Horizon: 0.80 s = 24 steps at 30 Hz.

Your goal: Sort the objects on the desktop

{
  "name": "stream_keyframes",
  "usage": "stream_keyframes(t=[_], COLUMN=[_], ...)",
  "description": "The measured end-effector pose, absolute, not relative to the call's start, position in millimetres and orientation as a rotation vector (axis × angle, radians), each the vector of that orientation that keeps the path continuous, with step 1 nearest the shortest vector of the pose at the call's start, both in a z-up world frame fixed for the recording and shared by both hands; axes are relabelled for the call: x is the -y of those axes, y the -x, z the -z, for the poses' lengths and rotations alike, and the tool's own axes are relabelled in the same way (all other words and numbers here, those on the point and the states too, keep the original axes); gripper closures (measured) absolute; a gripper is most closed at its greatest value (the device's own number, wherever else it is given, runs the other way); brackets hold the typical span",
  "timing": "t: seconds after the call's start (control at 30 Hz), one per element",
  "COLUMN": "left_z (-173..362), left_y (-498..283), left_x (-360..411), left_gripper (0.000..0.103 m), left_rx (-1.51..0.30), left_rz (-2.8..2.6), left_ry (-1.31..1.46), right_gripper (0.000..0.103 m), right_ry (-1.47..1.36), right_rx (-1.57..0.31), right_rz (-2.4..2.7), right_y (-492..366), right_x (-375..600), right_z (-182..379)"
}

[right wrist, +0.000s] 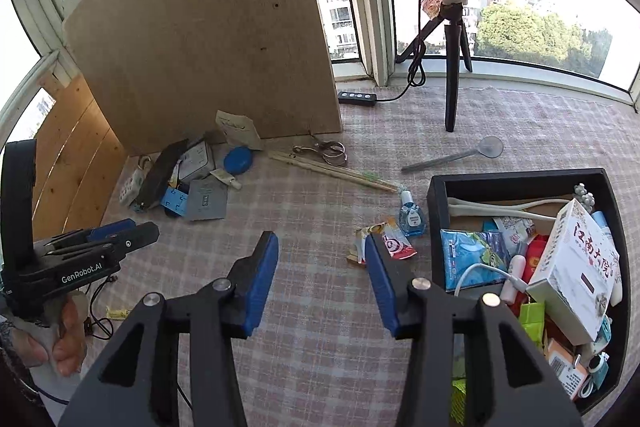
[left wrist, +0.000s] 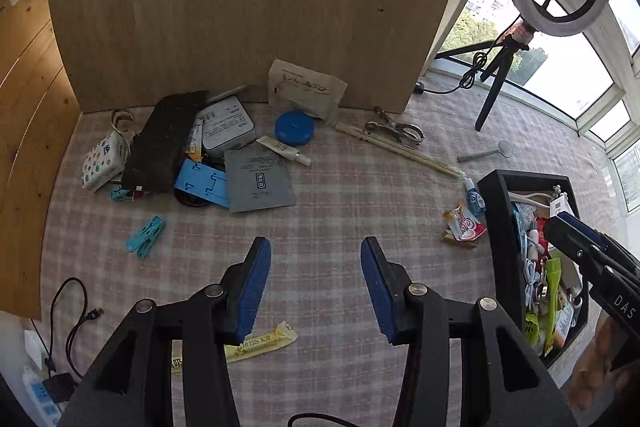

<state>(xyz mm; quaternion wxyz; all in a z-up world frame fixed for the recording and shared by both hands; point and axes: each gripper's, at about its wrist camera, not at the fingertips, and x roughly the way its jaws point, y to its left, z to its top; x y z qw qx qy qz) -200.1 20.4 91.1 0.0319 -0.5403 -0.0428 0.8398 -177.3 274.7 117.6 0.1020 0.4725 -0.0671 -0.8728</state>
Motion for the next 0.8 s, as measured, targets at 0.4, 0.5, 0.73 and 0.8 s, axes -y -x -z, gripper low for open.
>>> stream_keyframes(t=[0.4, 0.5, 0.73, 0.8], left_z=[-76.9, -66.8, -39.1, -29.7], left_y=[279.1, 304.5, 357.7, 369.0], left_x=[113.9, 138.7, 178.9, 183.6], left_gripper=[0.059, 0.059, 0.06, 0.061], left_rx=[0.295, 0.37, 0.491, 0.464], left_rz=[-2.701, -2.712, -2.737, -2.756], left_ry=[1.758, 1.787, 1.823, 1.843], right_gripper=[0.057, 0.057, 0.057, 0.057], right_ry=[-1.372, -1.395, -1.419, -1.419], right_rx=[0.055, 0.02, -0.061, -0.082], right_rz=[2.562, 2.543, 2.535, 2.529], right_y=[265.4, 290.9, 347.5, 360.3], right_x=[-183.1, -165.7, -141.4, -136.9], right_z=[-98.4, -83.1, -50.8, -43.5])
